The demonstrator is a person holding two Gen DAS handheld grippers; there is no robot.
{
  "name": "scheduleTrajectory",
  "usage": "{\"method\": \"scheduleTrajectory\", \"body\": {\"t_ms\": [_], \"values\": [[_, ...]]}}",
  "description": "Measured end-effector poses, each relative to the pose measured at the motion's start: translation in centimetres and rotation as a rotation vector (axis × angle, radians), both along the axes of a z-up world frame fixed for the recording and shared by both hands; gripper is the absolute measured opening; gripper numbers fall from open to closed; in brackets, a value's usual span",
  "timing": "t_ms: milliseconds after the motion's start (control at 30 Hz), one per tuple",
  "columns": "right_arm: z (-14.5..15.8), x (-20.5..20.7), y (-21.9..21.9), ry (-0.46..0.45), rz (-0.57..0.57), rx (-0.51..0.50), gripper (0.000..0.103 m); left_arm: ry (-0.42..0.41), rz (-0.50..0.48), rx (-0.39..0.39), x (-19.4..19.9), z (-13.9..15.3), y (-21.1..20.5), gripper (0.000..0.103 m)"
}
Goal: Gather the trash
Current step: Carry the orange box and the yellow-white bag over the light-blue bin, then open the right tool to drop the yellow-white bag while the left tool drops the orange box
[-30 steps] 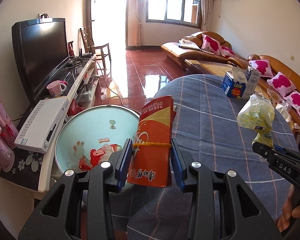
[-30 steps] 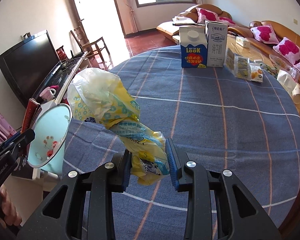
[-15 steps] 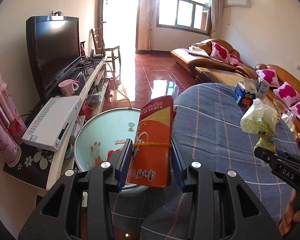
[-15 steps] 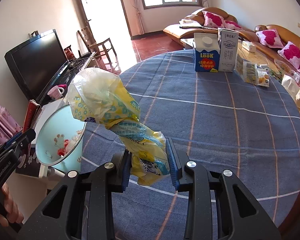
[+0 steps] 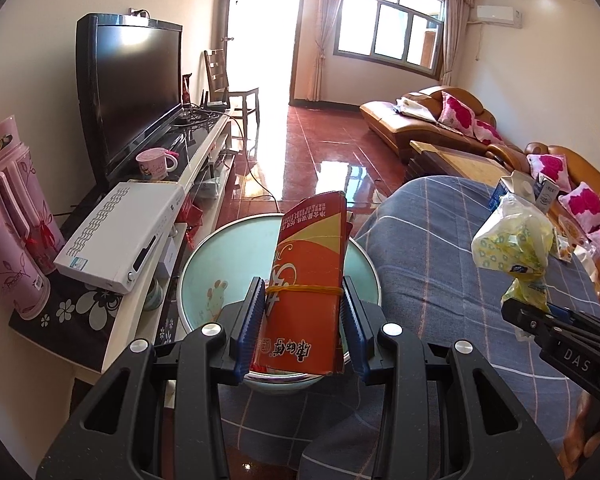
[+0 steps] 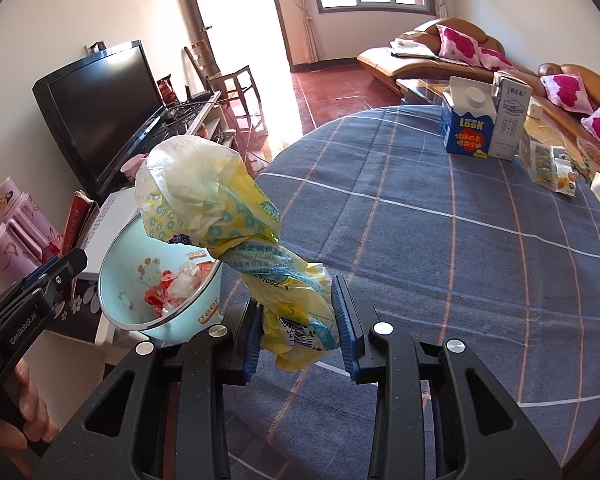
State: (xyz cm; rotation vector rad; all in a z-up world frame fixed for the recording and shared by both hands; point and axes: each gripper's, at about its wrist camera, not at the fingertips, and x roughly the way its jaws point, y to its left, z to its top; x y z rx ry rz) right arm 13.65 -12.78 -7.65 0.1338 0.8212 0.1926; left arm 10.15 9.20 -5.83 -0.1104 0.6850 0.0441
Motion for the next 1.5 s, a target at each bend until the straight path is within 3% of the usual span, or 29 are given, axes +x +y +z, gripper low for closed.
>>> {"method": "scheduleTrajectory", "body": {"t_ms": [767,1267,1500], "values": [[-0.4,3.3,6.3,0.037,0.106,0.048,0.034,0.037,0.129,-0.028,1.5,-1.7,4.5,0.038],[-4.0,8.4,9.9,0.175,0.126,0.133,0.034,0.126,0.135,-0.017,4.2,-4.5,4.3,0.038],[-4.7,9.5,11.8,0.191,0.148,0.114,0.037,0.146,0.145,-0.022,4.6,-5.2,4.8,0.038]]}}
